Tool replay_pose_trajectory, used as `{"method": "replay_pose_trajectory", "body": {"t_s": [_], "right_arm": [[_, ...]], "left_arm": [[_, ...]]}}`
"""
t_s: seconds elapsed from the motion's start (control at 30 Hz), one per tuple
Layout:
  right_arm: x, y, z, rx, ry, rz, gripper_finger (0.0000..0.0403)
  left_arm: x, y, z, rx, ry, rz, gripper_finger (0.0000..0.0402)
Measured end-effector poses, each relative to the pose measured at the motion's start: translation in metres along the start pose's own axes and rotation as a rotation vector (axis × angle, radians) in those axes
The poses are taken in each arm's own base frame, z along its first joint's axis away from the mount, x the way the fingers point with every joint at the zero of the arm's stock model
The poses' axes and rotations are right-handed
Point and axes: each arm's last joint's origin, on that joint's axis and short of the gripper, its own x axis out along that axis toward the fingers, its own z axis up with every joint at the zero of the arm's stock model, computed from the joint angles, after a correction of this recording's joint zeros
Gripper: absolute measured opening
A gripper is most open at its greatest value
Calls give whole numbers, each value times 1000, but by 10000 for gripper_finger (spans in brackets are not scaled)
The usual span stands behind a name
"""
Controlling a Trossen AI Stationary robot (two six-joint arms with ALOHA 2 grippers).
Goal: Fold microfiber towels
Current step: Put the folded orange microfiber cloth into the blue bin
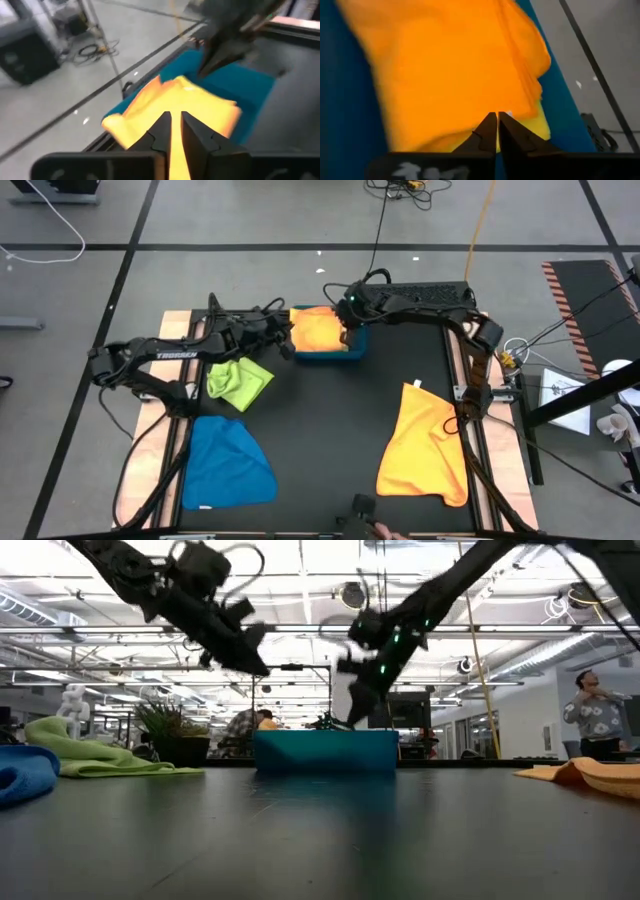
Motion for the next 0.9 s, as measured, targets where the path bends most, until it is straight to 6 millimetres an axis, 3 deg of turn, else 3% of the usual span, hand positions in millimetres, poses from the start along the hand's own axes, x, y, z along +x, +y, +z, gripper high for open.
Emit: {"method": "replay_pose_trajectory", "body": {"t_s": [0.23, 0.43, 0.6, 0.73, 0.9], "right_arm": [[-49, 18, 1, -22, -142, 41, 13], [-82, 32, -31, 9, -352, 87, 13], [-103, 42, -53, 16, -466, 75, 13], [-115, 46, -64, 23, -490, 69, 13], [-121, 49, -74, 26, -488, 71, 13]], "left_arm": [[44, 21, -29, -83, 76, 44, 138], [71, 40, -38, -174, 111, 109, 222], [98, 43, -37, -208, 161, 70, 264], [113, 42, -32, -204, 198, 92, 259], [109, 37, -18, -161, 198, 99, 167]]}}
